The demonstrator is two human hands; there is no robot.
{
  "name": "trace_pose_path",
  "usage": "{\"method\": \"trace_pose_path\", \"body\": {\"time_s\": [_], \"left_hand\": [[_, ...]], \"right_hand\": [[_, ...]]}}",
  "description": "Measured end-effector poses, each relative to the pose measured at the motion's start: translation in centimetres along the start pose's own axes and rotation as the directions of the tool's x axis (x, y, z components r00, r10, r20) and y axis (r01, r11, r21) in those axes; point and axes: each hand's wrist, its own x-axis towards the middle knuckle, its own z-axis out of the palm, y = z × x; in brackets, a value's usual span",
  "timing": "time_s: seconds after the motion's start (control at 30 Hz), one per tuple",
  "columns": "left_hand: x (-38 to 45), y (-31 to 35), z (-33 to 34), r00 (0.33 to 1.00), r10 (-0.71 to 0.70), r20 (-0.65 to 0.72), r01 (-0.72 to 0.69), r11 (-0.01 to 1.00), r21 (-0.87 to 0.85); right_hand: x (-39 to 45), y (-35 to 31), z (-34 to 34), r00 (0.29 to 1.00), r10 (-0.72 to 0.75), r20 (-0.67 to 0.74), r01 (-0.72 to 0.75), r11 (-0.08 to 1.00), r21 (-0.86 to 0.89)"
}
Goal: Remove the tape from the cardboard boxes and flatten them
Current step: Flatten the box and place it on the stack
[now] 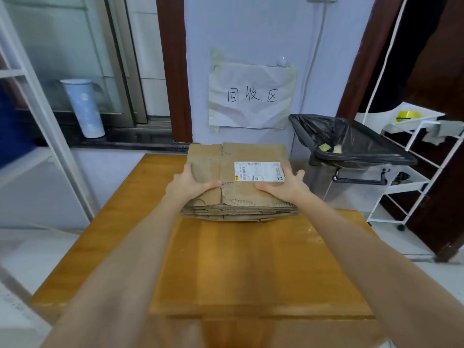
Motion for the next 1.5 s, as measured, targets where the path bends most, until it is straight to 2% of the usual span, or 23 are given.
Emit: {"method": "trace_pose_path", "body": {"time_s": [0.43,0.57,0.63,0.73,0.8,0.87,0.93,1.03,1.13,1.2,1.3,1.5], "left_hand": [[10.1,1.7,4.0,0.999,0.035,-0.028,-0.034,0.999,0.038],[11.2,1.4,5.5,0.999,0.049,-0.007,-0.048,0.990,0.129],[11.4,1.3,5.6,0.999,0.052,-0.012,-0.048,0.974,0.221],[11.7,1.8,5.2,0.997,0.072,-0.008,-0.061,0.895,0.441],[11.3,2.4,5.0,0.992,0.122,-0.016,-0.093,0.829,0.552],[10.7,3.0,4.8,0.956,0.292,-0.016,-0.226,0.773,0.593],[9.6,3.2,4.8,0.877,0.477,0.049,-0.425,0.725,0.542],[8.2,3.0,4.8,0.796,0.585,0.157,-0.583,0.671,0.458],[7.3,2.3,5.4,0.781,0.580,0.234,-0.584,0.544,0.602],[7.1,1.9,6.0,0.790,0.550,0.271,-0.569,0.494,0.658],[7.0,1.5,6.6,0.825,0.501,0.263,-0.521,0.490,0.699],[8.1,1.4,7.5,0.831,0.494,0.256,-0.521,0.528,0.671]], "right_hand": [[11.2,0.8,1.6,0.999,0.022,-0.028,-0.023,1.000,-0.007],[12.4,2.0,2.7,0.998,0.054,0.010,-0.054,0.998,-0.024],[12.5,1.5,2.8,0.999,0.041,0.013,-0.039,0.991,-0.129],[12.2,0.2,1.9,1.000,0.022,0.016,-0.013,0.900,-0.436],[11.8,-0.5,1.9,0.999,-0.048,-0.010,0.035,0.847,-0.531],[11.0,-0.8,2.3,0.968,-0.245,-0.053,0.170,0.797,-0.580],[9.9,-1.0,2.7,0.900,-0.435,-0.039,0.334,0.742,-0.582],[8.4,-0.7,3.2,0.824,-0.566,-0.007,0.475,0.699,-0.534],[7.7,0.0,4.4,0.835,-0.542,0.100,0.484,0.636,-0.601],[7.7,0.6,5.2,0.858,-0.499,0.122,0.451,0.619,-0.643],[7.6,1.2,6.4,0.878,-0.470,0.088,0.420,0.669,-0.613],[8.6,1.1,6.6,0.889,-0.448,0.093,0.413,0.698,-0.585]]}}
